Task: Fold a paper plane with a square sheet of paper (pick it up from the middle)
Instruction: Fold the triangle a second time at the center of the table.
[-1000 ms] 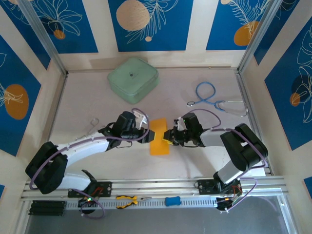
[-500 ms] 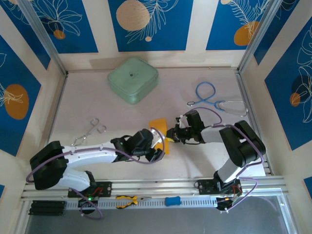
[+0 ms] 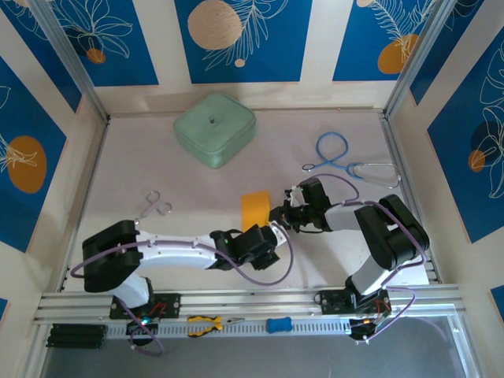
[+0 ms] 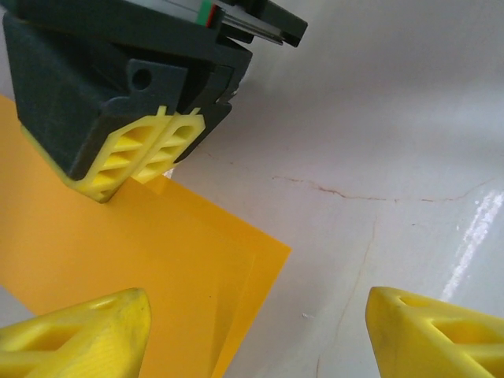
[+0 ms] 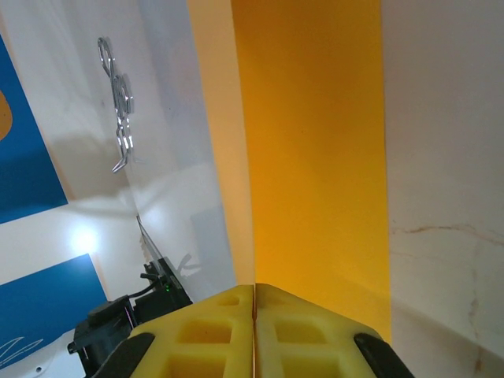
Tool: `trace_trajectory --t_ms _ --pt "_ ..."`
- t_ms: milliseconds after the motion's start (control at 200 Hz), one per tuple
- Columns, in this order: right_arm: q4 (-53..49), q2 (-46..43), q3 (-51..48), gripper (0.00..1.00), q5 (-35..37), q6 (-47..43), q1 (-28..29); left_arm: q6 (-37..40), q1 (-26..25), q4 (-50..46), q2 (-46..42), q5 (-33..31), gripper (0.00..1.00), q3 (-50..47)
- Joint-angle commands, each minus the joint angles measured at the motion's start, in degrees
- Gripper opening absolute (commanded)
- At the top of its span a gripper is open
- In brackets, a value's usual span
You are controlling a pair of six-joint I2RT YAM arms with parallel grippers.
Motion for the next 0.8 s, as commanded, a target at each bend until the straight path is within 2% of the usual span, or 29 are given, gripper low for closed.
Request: trace_trajectory --t_ms 0,160,285,490,675,795 --pt "-0.3 -0.9 -0.5 0.1 -0.5 0.6 -0.2 1.0 -0.6 -3.4 2.4 -5.6 0.74 2.7" --pt "-0.9 -1.3 -0.6 0.1 -0.4 0.3 -0.2 0.3 -0.8 -4.9 4.4 -8.8 0.71 4.1" --pt "-1.0 -1.5 -0.6 0.1 -0.4 0.3 -0.2 -0.2 -0.8 -4.5 4.6 -9.2 0.64 4.1" --pt "-1.3 -1.5 -0.6 0.1 -0.3 0.0 -0.3 -0.8 -0.8 -3.3 3.1 -7.3 0.43 3.5" --pt "-2.0 -2.0 -0.5 0.11 0.0 -0.1 -0.4 -1.7 -0.6 -3.3 2.5 -6.9 0.17 2.9" --pt "-2.8 -2.7 -0.6 0.12 0.1 -0.4 -0.5 -2.1 -0.4 -3.1 2.4 -6.3 0.07 2.9"
